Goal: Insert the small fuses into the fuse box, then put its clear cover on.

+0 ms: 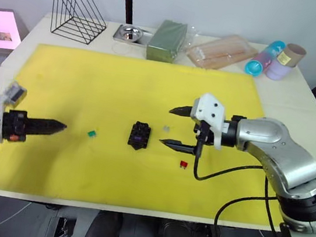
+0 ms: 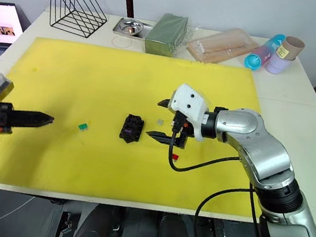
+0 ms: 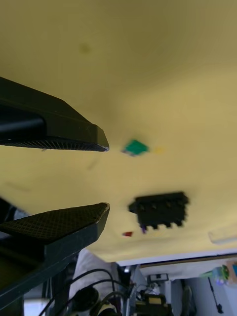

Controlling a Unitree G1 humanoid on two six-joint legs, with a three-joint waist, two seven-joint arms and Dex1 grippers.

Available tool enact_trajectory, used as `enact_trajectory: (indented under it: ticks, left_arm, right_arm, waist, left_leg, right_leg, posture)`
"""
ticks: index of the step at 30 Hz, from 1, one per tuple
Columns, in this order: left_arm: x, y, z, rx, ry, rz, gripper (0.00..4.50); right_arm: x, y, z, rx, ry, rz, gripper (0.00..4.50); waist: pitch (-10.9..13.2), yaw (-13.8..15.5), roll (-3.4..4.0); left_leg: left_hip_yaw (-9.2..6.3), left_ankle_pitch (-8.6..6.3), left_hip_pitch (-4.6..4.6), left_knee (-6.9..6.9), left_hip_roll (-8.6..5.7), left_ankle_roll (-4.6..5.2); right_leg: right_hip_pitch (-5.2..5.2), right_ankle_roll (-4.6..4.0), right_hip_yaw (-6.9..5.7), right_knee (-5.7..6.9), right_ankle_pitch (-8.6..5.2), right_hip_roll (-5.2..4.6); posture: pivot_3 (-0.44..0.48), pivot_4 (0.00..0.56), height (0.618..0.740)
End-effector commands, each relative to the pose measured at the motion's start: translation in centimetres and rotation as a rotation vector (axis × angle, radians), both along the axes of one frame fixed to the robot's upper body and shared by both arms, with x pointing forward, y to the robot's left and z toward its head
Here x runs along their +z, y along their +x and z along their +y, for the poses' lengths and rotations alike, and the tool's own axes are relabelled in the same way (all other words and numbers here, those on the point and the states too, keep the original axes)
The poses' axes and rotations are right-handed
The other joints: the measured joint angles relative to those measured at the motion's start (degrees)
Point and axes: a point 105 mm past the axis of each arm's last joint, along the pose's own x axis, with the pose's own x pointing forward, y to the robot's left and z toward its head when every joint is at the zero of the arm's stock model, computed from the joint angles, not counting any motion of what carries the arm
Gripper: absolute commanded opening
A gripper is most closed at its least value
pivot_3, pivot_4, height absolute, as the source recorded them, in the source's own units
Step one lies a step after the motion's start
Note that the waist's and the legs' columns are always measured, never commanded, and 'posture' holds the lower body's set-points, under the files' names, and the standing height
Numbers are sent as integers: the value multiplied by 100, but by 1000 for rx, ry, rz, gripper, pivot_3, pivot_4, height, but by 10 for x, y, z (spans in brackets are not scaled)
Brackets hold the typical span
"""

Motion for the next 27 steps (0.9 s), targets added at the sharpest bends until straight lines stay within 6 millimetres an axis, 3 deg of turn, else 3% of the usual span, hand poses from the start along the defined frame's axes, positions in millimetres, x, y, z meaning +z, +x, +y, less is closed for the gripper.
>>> enact_trajectory:
  ticks: [1, 11, 16, 18, 27]
  left_arm:
    - [2, -1, -5, -6, -31, 9, 1747]
    - [-29, 11, -20, 35, -56, 17, 1747]
    - [-33, 18, -27, 58, -81, 19, 1747]
    - [-33, 19, -28, 66, -90, 22, 1208]
    - [-34, 23, -38, 61, -116, 26, 1208]
  right_arm:
    - [10, -2, 4, 17, 14, -52, 4500]
    - [10, -1, 4, 9, 7, -54, 4500]
    - [9, -2, 4, 11, 2, -51, 4500]
    - [9, -3, 4, 11, -1, -51, 4500]
    - [9, -4, 5, 20, -6, -40, 4500]
  waist:
    - [0, 19, 0]
    - [-1, 26, -1]
    - [-2, 60, -1]
    - [-2, 52, -1]
    - [-2, 55, -1]
  left_leg:
    - [1, 0, 0, 0, 1, 0]
    - [-2, 0, 0, 2, 0, 0]
    - [-3, 0, 1, 4, -4, 0]
    - [-5, 0, 1, 4, -5, -1]
    - [-10, 0, 3, 3, -5, -1]
  right_leg:
    - [0, 0, 1, 1, 0, -1]
    - [3, 0, 0, 1, 1, -13]
    - [7, 1, -1, 1, 1, -18]
    - [8, 1, -1, 1, 1, -21]
    - [7, 1, -1, 1, 1, -23]
  posture:
    - [0, 150, 740]
    - [0, 150, 740]
    - [0, 150, 740]
    - [0, 150, 740]
    - [0, 150, 740]
